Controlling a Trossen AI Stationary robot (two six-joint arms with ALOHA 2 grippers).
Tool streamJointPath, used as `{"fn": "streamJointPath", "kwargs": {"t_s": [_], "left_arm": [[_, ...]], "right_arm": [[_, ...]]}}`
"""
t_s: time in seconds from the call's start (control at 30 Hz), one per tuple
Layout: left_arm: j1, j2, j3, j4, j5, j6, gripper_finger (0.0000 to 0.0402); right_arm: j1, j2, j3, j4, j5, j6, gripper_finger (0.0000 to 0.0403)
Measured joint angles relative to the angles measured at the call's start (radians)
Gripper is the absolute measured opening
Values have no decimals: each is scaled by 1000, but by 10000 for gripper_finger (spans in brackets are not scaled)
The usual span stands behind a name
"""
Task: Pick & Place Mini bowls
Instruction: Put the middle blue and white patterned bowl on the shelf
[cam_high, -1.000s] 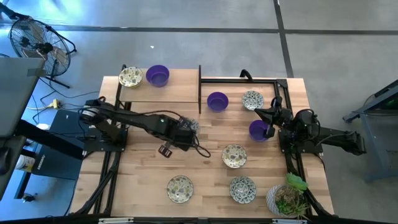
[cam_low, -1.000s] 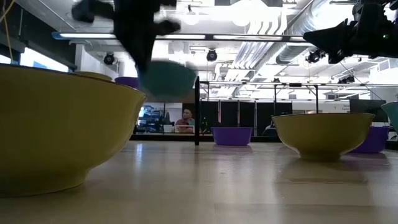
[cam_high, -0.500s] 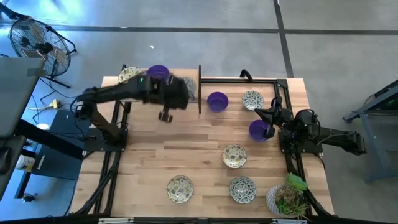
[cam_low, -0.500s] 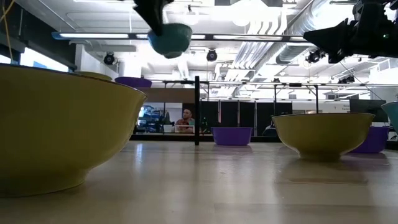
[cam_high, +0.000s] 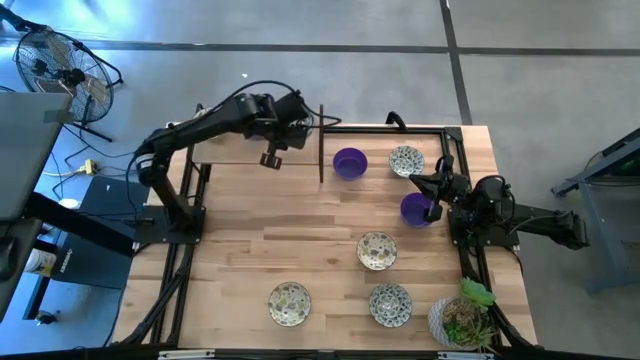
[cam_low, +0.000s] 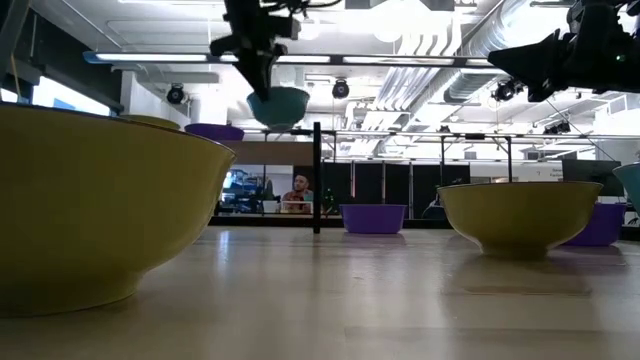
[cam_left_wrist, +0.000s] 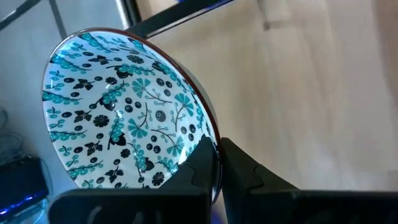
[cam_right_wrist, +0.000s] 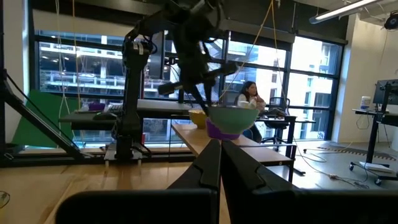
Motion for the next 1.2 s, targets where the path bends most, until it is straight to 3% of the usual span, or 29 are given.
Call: {"fn": "streamJointPath", "kwargs": {"t_s": [0.3, 0.87, 1.2], "left_arm": [[64, 41, 0, 10, 14, 56, 3], [63, 41, 0, 46, 8, 98, 3], [69, 106, 0, 37, -11, 116, 3]], "right_arm": [[0, 0, 0, 0, 0, 0, 0], [0, 0, 0, -1, 0, 0, 0], [0, 0, 0, -1, -1, 0, 0]]}}
